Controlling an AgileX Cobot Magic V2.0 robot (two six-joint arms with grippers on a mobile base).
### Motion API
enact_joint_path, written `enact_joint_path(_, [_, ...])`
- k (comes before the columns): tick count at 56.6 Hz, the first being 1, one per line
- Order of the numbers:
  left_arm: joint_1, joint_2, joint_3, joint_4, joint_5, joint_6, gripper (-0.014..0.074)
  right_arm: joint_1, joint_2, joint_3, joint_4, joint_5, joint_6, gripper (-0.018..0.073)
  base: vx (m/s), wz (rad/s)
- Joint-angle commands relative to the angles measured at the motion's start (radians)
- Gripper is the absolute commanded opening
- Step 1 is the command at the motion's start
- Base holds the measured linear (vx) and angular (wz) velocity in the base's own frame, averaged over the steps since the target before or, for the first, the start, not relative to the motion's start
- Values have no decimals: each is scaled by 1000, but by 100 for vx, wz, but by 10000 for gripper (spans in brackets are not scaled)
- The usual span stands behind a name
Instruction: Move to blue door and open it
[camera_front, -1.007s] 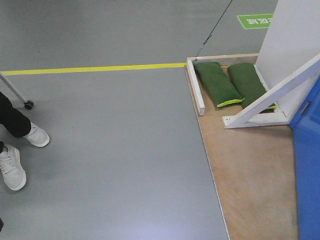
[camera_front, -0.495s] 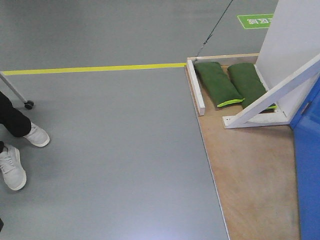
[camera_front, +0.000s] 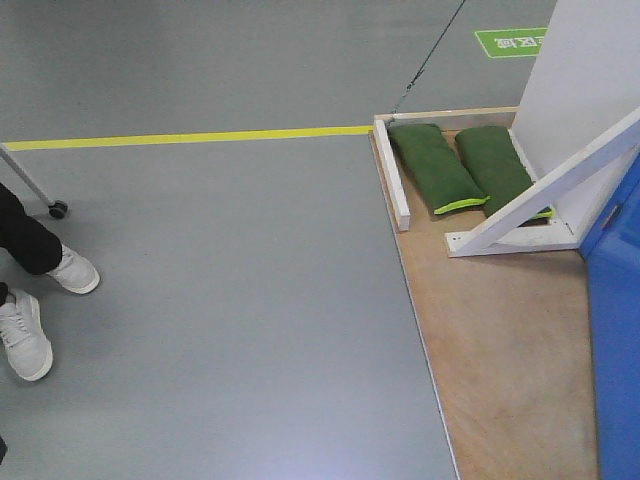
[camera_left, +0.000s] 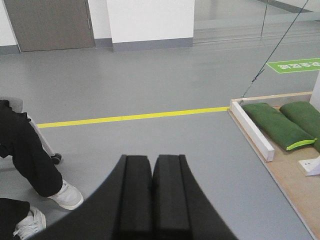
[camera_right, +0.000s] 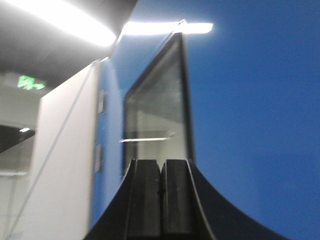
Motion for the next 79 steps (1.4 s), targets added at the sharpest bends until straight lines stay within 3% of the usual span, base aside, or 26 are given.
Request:
enact_joint_path(1, [-6, -13, -26, -3, -85, -7, 73, -90, 12, -53, 40, -46, -10, 12, 0, 0])
enact_joint_path(27, [-6, -13, -26, -3, -85, -7, 73, -572, 93, -52, 296, -46, 2, 12, 0, 0])
enact_joint_path(43, [-6, -13, -26, -3, -85, -7, 73, -810, 202, -52, 350, -47, 2, 12, 0, 0])
enact_joint_path(65, [-6, -13, -26, -3, -85, -7, 73, -981, 305, -52, 352, -134, 72, 12, 0, 0])
enact_joint_path(79, [-6, -13, -26, -3, -85, -7, 73, -999, 396, -52, 351, -138, 84, 12, 0, 0])
